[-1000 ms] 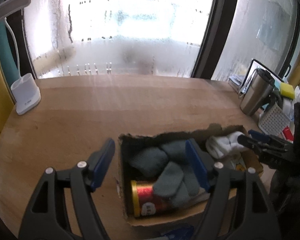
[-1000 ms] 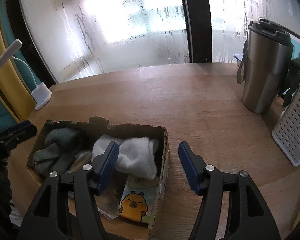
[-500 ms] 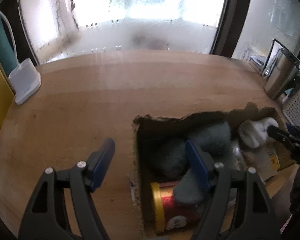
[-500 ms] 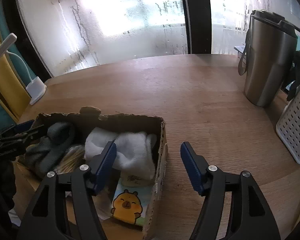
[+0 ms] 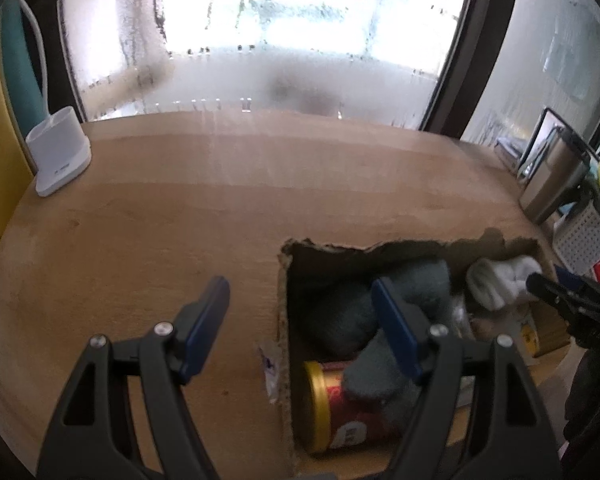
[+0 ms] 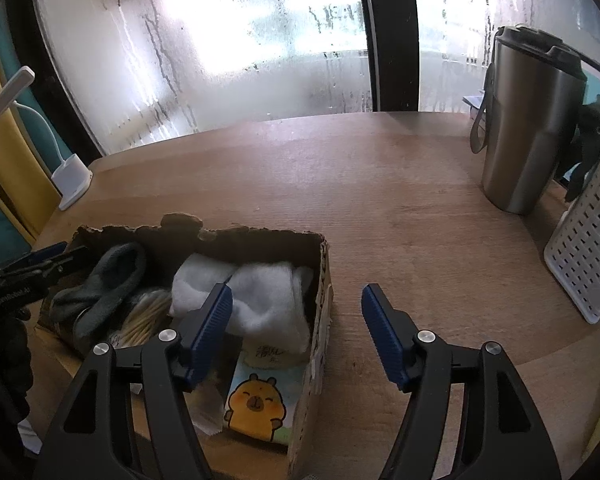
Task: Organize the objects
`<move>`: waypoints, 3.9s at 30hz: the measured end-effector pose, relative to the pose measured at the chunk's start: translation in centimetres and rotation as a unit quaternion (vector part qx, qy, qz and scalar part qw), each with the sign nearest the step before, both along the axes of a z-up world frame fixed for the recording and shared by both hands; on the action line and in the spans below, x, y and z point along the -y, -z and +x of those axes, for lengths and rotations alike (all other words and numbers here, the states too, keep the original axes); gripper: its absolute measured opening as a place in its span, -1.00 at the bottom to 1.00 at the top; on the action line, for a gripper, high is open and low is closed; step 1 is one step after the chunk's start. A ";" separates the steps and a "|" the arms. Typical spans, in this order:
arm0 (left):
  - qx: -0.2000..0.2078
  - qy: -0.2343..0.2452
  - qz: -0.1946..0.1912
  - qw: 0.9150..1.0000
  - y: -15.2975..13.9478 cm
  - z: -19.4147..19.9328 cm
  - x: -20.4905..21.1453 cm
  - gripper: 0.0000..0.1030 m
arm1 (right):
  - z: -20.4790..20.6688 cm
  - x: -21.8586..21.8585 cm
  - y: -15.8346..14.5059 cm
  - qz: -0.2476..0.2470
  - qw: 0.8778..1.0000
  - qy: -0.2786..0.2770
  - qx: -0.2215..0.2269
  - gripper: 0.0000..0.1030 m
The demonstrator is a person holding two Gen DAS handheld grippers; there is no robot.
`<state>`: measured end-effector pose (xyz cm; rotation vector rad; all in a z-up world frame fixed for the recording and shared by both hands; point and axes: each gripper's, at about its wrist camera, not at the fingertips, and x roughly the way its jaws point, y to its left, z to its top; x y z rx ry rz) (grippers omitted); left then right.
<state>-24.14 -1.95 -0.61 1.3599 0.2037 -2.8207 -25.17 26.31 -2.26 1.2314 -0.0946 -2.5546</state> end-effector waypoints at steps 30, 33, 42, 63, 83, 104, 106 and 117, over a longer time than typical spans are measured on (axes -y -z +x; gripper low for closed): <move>-0.039 0.002 0.018 0.999 -2.6 6.8 0.3 0.46 | 6.6 1.1 -3.4 0.008 0.999 -0.007 -0.038 0.37; -0.038 0.001 0.017 0.999 -2.4 7.6 0.4 0.46 | 7.2 1.3 -3.5 0.008 0.999 -0.009 -0.039 0.37; -0.040 0.004 0.015 0.999 -2.4 9.4 0.4 0.46 | 8.5 1.6 -3.6 0.009 0.999 -0.015 -0.039 0.37; -0.030 0.020 0.021 0.999 -1.3 12.3 -1.0 0.46 | 11.6 1.8 -2.9 0.004 0.999 -0.022 -0.035 0.37; 0.000 0.045 0.031 0.999 1.3 14.1 -3.4 0.47 | 13.6 1.6 -1.2 0.006 0.999 -0.031 -0.020 0.37; 0.048 0.069 0.042 0.996 4.3 14.7 -6.0 0.74 | 14.5 -0.1 0.8 -0.011 1.000 -0.025 -0.004 0.37; 0.052 0.068 0.039 0.996 4.5 14.5 -6.0 0.74 | 14.5 -0.3 0.9 -0.014 1.000 -0.024 -0.003 0.37; 0.066 0.069 0.013 0.995 5.6 13.6 -7.1 0.74 | 13.8 -1.1 1.5 -0.021 1.000 -0.020 0.002 0.37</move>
